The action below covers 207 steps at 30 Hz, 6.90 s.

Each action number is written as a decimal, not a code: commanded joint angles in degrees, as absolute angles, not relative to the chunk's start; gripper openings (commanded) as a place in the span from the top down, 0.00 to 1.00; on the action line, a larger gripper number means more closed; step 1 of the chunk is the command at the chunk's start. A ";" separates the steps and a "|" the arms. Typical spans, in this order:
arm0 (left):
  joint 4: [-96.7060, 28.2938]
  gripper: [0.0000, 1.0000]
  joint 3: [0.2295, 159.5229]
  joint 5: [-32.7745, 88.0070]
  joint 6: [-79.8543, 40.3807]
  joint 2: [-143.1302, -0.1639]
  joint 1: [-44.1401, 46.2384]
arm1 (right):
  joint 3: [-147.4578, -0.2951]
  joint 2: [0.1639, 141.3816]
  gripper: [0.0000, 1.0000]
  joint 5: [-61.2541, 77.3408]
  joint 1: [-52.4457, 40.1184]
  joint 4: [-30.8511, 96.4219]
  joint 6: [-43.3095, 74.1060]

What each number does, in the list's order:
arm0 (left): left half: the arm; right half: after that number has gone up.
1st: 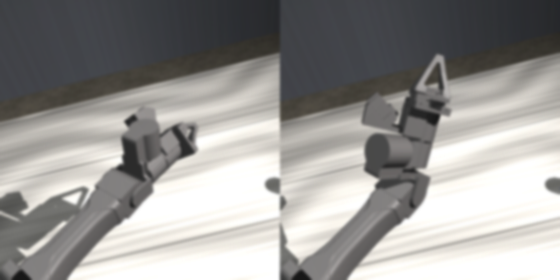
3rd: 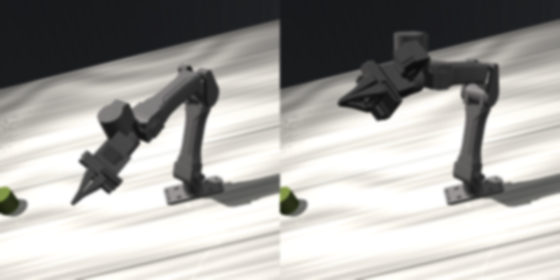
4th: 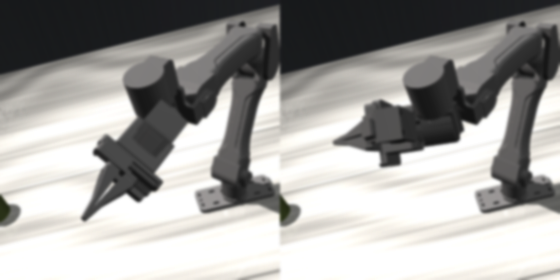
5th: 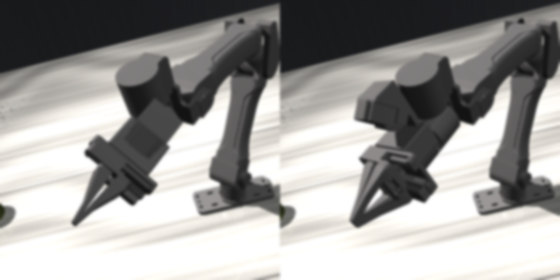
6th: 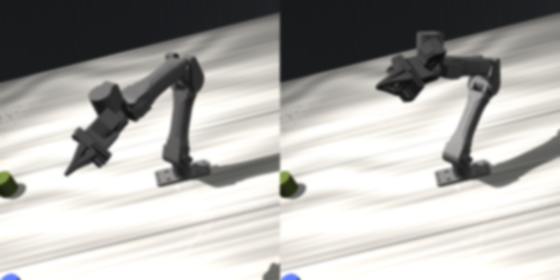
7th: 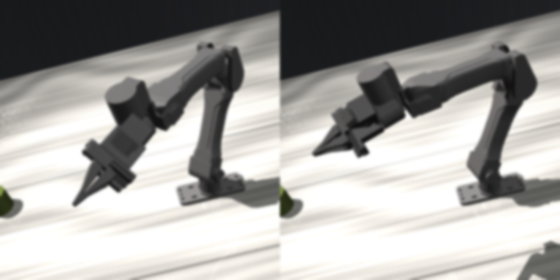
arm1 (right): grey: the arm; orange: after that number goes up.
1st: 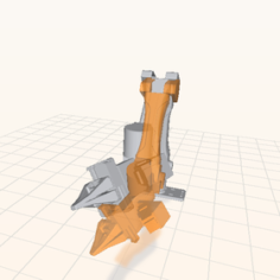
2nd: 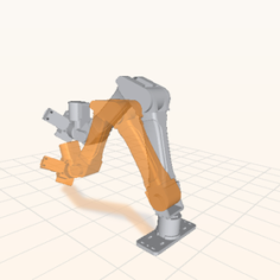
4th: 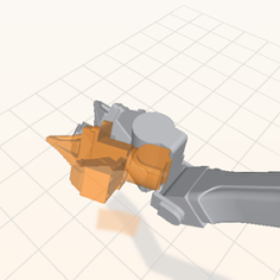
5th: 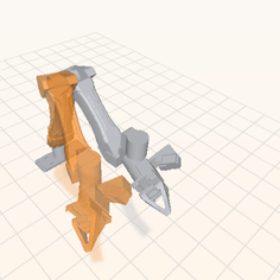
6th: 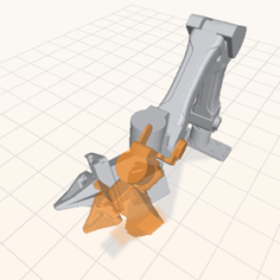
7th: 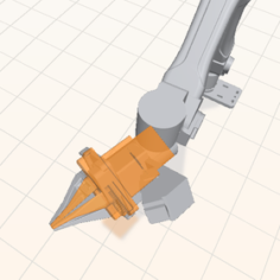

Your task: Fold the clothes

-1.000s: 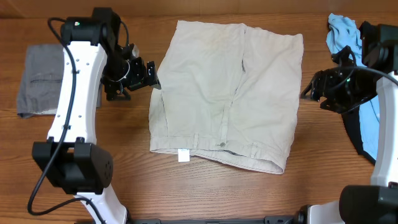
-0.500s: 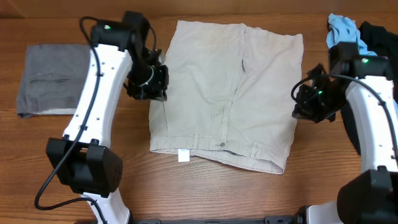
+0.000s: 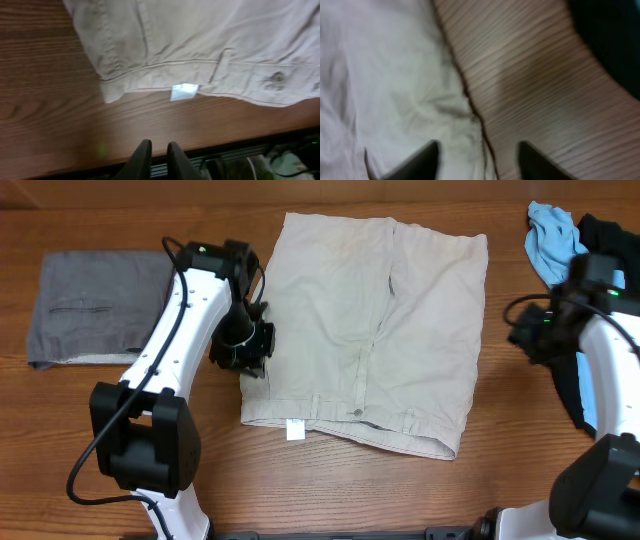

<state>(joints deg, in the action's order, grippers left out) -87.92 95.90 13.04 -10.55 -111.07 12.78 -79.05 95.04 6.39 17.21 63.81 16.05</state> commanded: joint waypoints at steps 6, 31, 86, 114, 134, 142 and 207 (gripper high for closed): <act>-87.68 0.61 90.32 2.79 -16.82 -111.63 12.82 | -78.91 94.74 0.00 6.07 21.93 63.22 16.99; -65.14 0.45 72.95 -4.86 -28.18 -111.63 19.55 | -78.91 94.74 0.00 6.07 21.87 63.22 16.99; -69.17 0.96 83.15 1.21 -24.36 -105.54 19.53 | -78.91 94.74 0.00 6.07 21.87 63.22 16.99; -56.29 0.54 63.59 4.82 -19.86 -107.37 19.09 | -78.91 94.74 0.00 6.07 21.87 63.22 16.99; -49.65 0.55 60.97 -9.41 -25.30 -107.50 4.99 | -78.91 94.74 0.00 6.07 21.87 63.22 16.99; -50.65 0.44 68.47 -9.41 -22.48 -107.46 5.41 | -78.91 94.74 0.00 6.07 21.87 63.22 16.99; -69.95 0.32 105.10 -6.15 -23.18 -107.53 17.93 | -33.15 94.78 0.96 41.56 -11.25 43.35 28.77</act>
